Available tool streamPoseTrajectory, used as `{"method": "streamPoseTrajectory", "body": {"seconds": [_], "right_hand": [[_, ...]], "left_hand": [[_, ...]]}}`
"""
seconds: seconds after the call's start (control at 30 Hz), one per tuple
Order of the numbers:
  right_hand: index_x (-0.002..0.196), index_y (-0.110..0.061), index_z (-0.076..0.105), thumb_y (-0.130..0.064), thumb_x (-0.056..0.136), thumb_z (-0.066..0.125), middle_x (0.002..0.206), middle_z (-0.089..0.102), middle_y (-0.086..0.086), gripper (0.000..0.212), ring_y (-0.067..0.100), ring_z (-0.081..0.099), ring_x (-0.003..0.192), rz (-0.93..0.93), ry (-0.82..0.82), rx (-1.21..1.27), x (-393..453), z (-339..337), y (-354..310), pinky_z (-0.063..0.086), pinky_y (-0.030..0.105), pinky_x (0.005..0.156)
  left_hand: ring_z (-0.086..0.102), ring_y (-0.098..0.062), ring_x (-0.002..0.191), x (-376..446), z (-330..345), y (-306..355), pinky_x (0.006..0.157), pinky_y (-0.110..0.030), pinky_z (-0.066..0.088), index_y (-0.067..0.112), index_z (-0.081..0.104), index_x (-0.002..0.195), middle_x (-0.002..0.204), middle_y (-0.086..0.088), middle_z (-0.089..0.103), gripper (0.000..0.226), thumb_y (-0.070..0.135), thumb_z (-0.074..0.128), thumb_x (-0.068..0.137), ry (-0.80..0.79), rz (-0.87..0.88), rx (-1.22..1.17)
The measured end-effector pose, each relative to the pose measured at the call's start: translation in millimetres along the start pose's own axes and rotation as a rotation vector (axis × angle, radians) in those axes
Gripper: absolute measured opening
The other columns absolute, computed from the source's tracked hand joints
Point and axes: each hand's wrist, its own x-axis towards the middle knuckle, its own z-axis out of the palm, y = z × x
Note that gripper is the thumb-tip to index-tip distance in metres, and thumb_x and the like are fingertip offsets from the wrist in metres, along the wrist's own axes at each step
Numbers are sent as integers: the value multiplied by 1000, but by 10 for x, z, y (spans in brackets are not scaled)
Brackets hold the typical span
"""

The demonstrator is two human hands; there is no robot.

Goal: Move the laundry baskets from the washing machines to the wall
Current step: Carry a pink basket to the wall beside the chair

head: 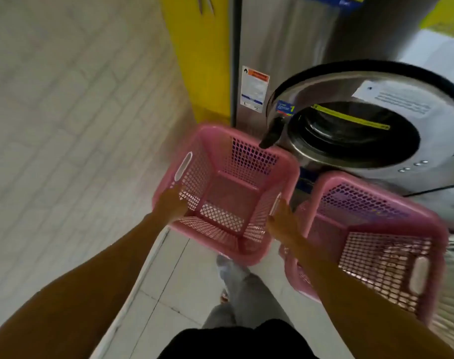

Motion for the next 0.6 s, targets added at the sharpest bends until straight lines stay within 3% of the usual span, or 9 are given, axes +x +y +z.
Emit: {"method": "streamPoseTrajectory", "body": {"seconds": [0.07,0.1,0.2,0.3,0.37,0.47,0.53,0.6], "right_hand": [[160,-20,-4,-25,84,46,108,61,20,91,22,56,72,87,-3,37,85,4,-41,43,25,54],[160,-14,-7,-21,90,46,119,60,26,88,24,60,77,107,16,38,76,3,-81,46,26,54],[158,-25,-6,-29,90,39,141,51,28,81,44,68,100,134,128,76,61,53,-172,61,49,75],[157,-30,-7,-26,92,42,150,42,27,81,49,61,117,176,124,107,154,131,-132,57,59,89],[156,-34,-12,-24,92,46,148,46,23,87,46,64,112,205,91,145,218,185,-34,60,53,85],[156,-26,-24,-23,99,46,121,57,22,91,33,70,86,235,-5,101,305,226,135,60,23,68],[159,-18,-17,-16,101,49,132,56,27,88,42,67,104,291,26,74,313,165,134,58,36,84],[159,-13,-15,-13,102,50,139,53,30,87,47,63,116,297,27,-4,259,74,108,53,47,97]], "left_hand": [[64,-24,100,271,-27,-24,71,-27,53,23,37,145,138,-7,55,61,10,52,86,129,3,-37],[63,-27,99,398,-3,-72,72,-31,54,26,33,147,133,-8,57,65,15,48,84,153,12,-34],[56,-29,93,820,118,-234,72,-41,56,44,11,151,132,-2,52,82,29,35,74,177,97,94],[46,-24,93,1109,230,-319,81,-40,50,40,11,152,136,-3,46,94,8,49,72,212,92,137],[44,-25,95,1178,240,-302,82,-44,50,38,11,152,132,-8,46,101,-2,55,70,209,0,91],[47,-30,85,1117,259,-278,75,-46,53,44,-1,150,106,-18,47,111,-8,62,75,136,-108,39],[45,-29,80,1049,249,-356,68,-42,53,42,-3,152,100,-19,44,108,-7,62,80,123,-112,30],[44,-31,79,989,298,-521,65,-42,49,37,-5,153,104,-23,45,97,7,61,88,115,-90,53]]}}
